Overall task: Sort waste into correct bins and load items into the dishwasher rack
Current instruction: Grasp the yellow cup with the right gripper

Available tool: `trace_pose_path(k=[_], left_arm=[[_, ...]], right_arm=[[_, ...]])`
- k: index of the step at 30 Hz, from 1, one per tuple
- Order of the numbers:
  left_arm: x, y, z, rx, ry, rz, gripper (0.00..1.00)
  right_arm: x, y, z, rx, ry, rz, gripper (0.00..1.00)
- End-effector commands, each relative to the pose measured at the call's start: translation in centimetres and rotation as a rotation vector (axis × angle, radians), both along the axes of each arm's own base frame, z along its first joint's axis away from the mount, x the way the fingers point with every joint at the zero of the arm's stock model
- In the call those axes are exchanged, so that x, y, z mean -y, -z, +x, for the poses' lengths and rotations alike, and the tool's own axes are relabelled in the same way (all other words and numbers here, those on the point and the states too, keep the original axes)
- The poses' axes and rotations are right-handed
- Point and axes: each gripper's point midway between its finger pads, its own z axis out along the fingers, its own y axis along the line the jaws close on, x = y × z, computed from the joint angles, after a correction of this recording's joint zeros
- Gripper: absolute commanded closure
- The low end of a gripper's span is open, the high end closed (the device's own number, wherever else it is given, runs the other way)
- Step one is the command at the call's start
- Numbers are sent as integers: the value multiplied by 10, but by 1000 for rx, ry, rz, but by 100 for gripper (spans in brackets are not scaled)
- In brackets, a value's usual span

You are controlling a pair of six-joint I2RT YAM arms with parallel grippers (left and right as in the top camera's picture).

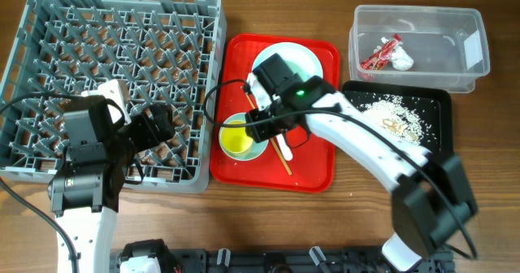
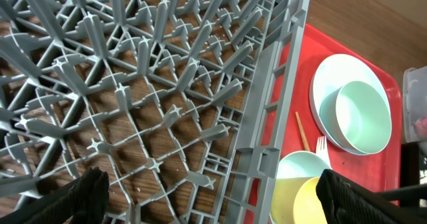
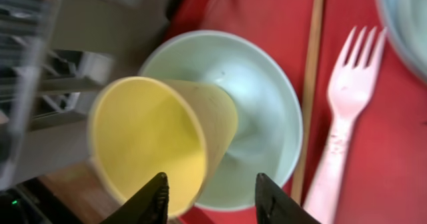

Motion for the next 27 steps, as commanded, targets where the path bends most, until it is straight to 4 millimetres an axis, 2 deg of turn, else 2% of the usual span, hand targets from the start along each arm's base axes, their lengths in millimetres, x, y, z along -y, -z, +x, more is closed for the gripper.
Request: trace_pose_path(k=[1, 2, 4, 9, 14, 17, 20, 23, 27], left_arm=[[0, -8, 3, 19, -8, -13, 0], [0, -8, 3, 19, -8, -13, 0], [0, -8, 3, 19, -8, -13, 0], [1, -8, 3, 19, -5, -16, 0], [12, -10, 3, 26, 42, -66, 0], [29, -15, 5, 43, 113, -138, 0], [49, -23, 10, 76, 209, -228, 4], [77, -38, 17, 131, 348, -340, 5], [104, -56, 23, 182, 473, -468, 0]], right_arm=[[4, 33, -1, -66, 50, -64, 75], [3, 34, -1, -66, 50, -64, 84], [2, 32, 1, -57, 51, -57, 94], [6, -1, 24, 13, 90, 1, 95], [23, -65, 51, 124, 159, 96, 95], [34, -108, 62, 179, 187, 209, 96], [39, -136, 67, 199, 187, 322, 96], [35, -156, 65, 164, 145, 459, 96], [26, -165, 56, 102, 87, 560, 96]])
